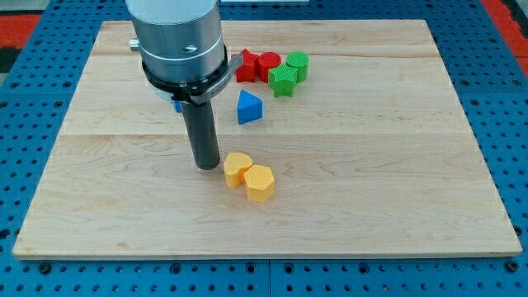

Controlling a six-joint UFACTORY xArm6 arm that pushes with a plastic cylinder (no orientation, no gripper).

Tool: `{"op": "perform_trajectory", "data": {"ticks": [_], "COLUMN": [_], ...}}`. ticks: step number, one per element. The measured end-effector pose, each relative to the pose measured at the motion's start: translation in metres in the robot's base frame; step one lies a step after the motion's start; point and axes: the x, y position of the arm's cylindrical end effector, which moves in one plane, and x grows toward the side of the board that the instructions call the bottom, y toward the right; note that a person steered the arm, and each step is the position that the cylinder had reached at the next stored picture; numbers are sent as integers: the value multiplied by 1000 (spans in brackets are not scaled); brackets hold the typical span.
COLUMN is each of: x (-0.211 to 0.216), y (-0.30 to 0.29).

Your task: Move the yellow heart towards the center of the board

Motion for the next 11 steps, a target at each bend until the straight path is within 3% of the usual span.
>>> {"op": "perform_trajectory", "data": {"ticks": [4,7,11], "x": [6,58,-1], "y": [-36,24,40]}}
